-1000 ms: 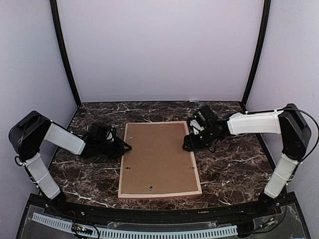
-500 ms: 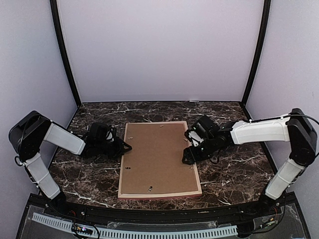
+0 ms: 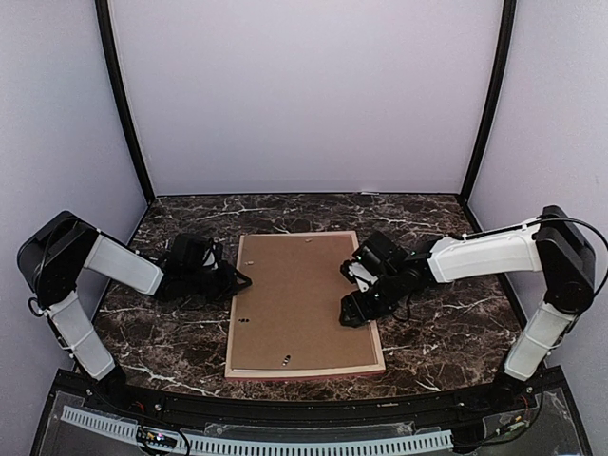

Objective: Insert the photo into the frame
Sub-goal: Press the backboard against the frame body.

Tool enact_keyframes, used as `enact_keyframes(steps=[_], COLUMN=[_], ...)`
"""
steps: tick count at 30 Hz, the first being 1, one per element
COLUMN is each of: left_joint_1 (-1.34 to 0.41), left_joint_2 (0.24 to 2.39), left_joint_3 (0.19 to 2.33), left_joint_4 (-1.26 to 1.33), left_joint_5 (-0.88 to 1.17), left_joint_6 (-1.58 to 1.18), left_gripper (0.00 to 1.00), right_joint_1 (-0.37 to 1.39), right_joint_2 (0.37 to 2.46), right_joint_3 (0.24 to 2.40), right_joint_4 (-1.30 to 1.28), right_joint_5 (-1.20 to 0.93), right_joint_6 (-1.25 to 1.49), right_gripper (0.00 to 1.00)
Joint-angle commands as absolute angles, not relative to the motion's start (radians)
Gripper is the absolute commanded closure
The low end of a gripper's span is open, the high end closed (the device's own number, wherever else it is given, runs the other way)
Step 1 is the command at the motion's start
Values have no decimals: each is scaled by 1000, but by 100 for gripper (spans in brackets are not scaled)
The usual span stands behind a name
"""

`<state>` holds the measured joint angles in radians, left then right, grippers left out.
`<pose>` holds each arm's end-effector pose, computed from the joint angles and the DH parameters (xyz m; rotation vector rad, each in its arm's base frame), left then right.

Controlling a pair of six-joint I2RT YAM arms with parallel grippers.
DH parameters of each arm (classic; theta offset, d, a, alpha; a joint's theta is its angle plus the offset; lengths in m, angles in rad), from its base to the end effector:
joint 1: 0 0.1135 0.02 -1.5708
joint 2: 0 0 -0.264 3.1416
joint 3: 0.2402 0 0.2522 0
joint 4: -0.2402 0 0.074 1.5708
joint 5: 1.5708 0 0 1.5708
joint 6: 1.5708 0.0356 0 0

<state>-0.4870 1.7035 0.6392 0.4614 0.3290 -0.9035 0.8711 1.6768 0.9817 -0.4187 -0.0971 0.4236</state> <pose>0.2729 -0.1575 0.1290 -0.2871 2.3573 -1.0982 0.2052 0.2492 0.1670 -0.6502 2.7153 0.4998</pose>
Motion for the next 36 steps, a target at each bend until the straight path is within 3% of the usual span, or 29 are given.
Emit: enact_keyframes(steps=[1, 36], left_joint_1=[-496, -509], left_joint_2=[1717, 1690], left_joint_3=[651, 637], left_joint_4=[377, 349], left_joint_5=[292, 226], left_joint_6=[-867, -884], left_gripper=[79, 78], right_joint_1=[886, 913], right_joint_2=[1697, 1669], right_joint_3=[992, 970], right_joint_4=[-466, -500], right_joint_5=[-92, -139], right_joint_6=[435, 722], right_gripper=[31, 32])
